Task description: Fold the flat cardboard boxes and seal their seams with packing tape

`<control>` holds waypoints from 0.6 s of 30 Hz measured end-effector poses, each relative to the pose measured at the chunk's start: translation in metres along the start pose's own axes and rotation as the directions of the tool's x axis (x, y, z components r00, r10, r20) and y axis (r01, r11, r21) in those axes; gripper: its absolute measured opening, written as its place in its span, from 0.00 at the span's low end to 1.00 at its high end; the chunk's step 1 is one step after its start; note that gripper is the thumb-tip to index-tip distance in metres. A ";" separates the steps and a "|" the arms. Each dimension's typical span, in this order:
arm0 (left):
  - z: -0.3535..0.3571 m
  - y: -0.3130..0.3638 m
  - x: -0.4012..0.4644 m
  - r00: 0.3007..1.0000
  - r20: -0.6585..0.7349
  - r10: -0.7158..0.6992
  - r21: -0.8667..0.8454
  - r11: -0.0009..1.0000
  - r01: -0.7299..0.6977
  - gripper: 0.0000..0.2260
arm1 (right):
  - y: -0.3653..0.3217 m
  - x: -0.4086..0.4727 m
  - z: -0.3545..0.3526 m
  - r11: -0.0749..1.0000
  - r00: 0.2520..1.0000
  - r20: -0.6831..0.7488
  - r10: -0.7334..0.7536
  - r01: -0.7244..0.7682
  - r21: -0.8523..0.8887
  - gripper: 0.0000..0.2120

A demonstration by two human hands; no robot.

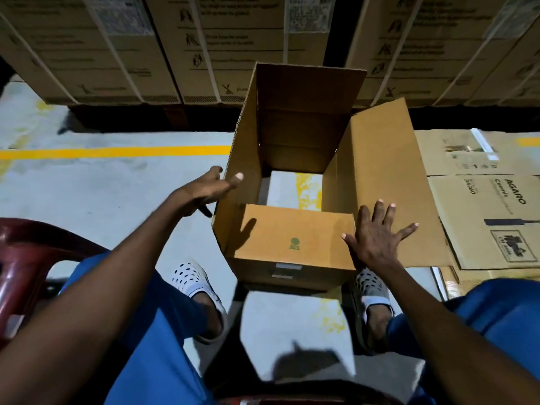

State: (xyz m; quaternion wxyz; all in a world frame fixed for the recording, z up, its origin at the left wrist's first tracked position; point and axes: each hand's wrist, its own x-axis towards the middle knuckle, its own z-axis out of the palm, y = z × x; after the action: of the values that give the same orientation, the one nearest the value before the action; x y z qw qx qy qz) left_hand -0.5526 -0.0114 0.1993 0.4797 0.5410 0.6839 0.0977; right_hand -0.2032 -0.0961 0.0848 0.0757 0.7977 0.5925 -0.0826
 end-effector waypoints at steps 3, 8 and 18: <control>-0.003 0.019 0.021 0.991 -0.091 0.102 -0.092 0.990 -0.111 0.37 | -0.006 0.012 -0.015 0.989 0.996 -0.081 0.022 -0.010 0.151 0.41; -0.007 0.047 0.060 0.947 -0.258 0.192 -0.224 0.941 -0.252 0.33 | -0.027 0.064 -0.063 0.945 0.974 -0.219 -0.059 0.126 0.303 0.42; -0.010 0.058 0.117 0.927 -0.325 0.188 -0.355 0.884 -0.303 0.24 | -0.092 0.230 -0.153 0.908 0.940 -0.271 -0.206 0.287 0.306 0.47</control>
State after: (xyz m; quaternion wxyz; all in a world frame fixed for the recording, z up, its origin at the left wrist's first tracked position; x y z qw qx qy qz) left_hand -0.5170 0.1125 0.1779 0.4613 0.4953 0.6357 0.3712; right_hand -0.2199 0.1783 0.1807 -0.1447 0.7211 0.6703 -0.0989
